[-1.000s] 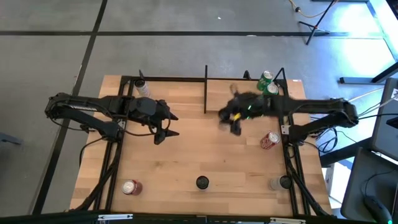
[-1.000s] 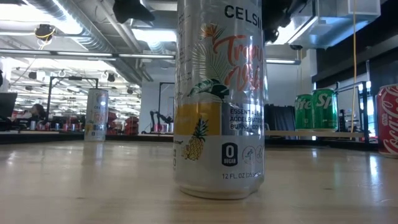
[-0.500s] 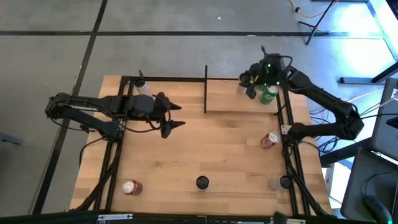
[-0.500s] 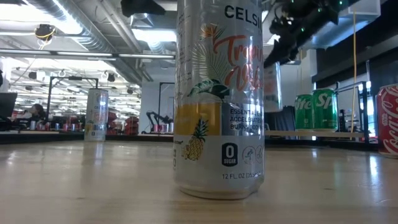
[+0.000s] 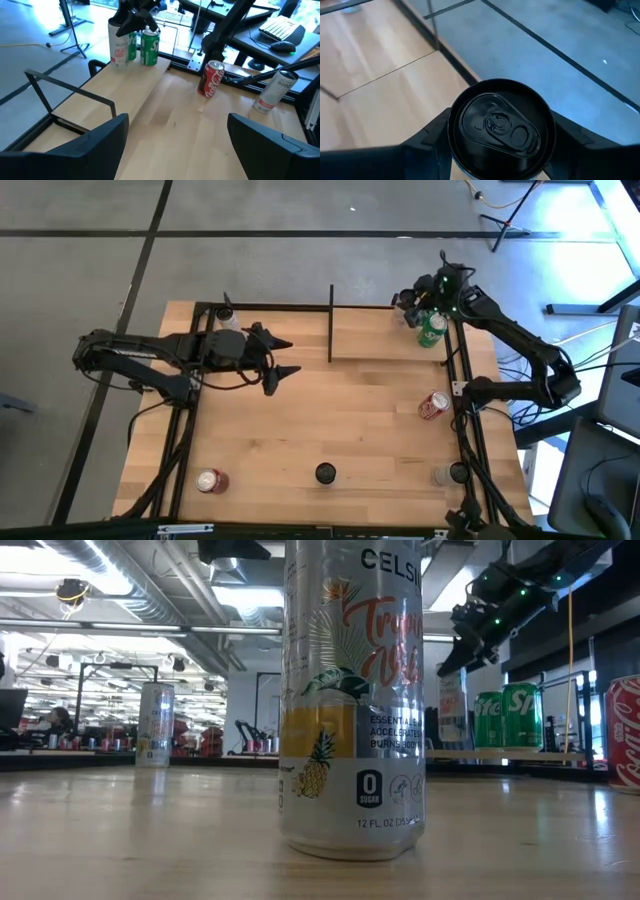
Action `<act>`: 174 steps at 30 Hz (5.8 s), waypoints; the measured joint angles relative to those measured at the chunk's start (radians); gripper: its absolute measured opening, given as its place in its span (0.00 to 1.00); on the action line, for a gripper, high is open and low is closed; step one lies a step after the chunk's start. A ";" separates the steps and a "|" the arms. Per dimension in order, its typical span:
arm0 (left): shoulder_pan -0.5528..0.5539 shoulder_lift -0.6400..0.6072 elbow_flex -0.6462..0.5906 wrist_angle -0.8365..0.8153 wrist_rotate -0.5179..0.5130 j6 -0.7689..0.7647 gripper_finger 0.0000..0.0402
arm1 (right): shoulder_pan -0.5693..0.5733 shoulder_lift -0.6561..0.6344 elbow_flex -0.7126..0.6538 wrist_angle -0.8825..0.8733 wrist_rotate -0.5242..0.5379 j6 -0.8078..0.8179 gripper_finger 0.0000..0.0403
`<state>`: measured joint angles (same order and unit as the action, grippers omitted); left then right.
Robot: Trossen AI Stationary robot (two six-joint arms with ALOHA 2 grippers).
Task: Place canned beverage on shelf
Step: Put the top white pink soda can on the shelf, then put the white pink soda can on the shelf aligned with the other white pink soda can
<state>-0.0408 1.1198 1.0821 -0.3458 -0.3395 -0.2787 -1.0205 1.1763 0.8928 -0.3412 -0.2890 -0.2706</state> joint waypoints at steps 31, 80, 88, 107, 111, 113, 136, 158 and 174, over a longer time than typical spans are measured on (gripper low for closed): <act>0.023 0.000 0.000 0.003 -0.012 0.009 0.81 | -0.007 -0.014 -0.030 0.003 0.059 0.022 0.97; -0.110 0.066 0.000 -0.164 0.139 0.042 0.81 | 1.487 -0.119 0.270 -0.649 0.279 1.352 0.96; -0.233 0.189 0.000 -0.102 0.106 -0.167 0.81 | 1.869 -0.092 0.380 -0.876 0.317 1.794 0.96; -0.284 0.217 0.000 -0.110 0.066 -0.296 0.81 | 2.133 0.130 0.298 -0.976 0.271 2.180 0.96; -0.284 0.217 0.000 -0.109 0.068 -0.296 0.81 | 2.133 0.157 0.287 -0.958 0.246 2.184 0.96; -0.284 0.217 0.000 -0.109 0.068 -0.296 0.81 | 2.133 0.167 0.287 -0.937 0.243 2.179 0.96; -0.270 0.168 0.002 -0.137 0.153 -0.378 0.81 | 2.063 0.255 0.311 -0.873 0.279 2.161 0.54; -0.198 -0.169 0.002 -0.678 0.142 -0.358 0.81 | 1.359 0.326 0.602 -0.986 0.442 1.515 0.54; -0.186 -0.204 0.002 -0.739 0.113 -0.233 0.81 | 0.772 0.345 0.800 -1.237 0.510 1.158 0.54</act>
<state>-0.2264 0.9154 1.0836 -1.0847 -0.2269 -0.5121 -0.2487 1.5212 1.6924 -1.5786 0.2213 0.8877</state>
